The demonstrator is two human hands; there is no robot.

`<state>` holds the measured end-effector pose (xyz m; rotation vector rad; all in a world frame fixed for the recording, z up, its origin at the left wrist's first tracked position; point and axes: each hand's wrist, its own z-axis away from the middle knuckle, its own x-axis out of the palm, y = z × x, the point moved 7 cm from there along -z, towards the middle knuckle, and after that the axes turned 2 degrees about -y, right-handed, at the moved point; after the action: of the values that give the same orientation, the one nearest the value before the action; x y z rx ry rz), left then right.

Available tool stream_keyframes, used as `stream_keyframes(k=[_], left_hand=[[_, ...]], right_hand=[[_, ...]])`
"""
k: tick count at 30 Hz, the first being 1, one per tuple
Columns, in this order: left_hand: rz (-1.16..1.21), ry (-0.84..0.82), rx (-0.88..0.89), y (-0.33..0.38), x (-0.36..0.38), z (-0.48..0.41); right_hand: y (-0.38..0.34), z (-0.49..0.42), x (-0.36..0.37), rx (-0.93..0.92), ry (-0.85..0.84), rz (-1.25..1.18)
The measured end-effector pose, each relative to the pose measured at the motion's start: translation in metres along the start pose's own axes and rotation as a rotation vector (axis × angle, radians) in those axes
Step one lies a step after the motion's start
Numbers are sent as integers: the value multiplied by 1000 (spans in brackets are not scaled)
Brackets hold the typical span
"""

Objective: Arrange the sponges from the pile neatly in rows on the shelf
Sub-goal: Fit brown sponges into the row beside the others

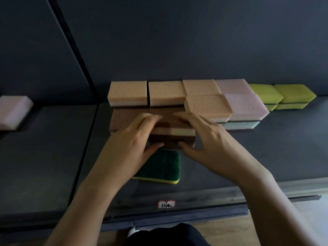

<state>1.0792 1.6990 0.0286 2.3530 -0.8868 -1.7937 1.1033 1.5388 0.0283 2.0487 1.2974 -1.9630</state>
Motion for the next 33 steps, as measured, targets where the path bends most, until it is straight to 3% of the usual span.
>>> stream_keyframes(k=[5, 9, 20, 27, 33], left_hand=[[14, 65, 11, -4, -8, -3], [-115, 34, 89, 5, -5, -7], [-195, -51, 89, 5, 7, -12], [-78, -13, 68, -2, -2, -14], [-58, 93, 110, 5, -13, -9]], right_hand=[[8, -1, -7, 47, 127, -110], [9, -8, -7, 70, 142, -180], [14, -16, -2, 73, 111, -231], [5, -12, 0, -53, 2, -141], [2, -14, -1, -41, 18, -135]])
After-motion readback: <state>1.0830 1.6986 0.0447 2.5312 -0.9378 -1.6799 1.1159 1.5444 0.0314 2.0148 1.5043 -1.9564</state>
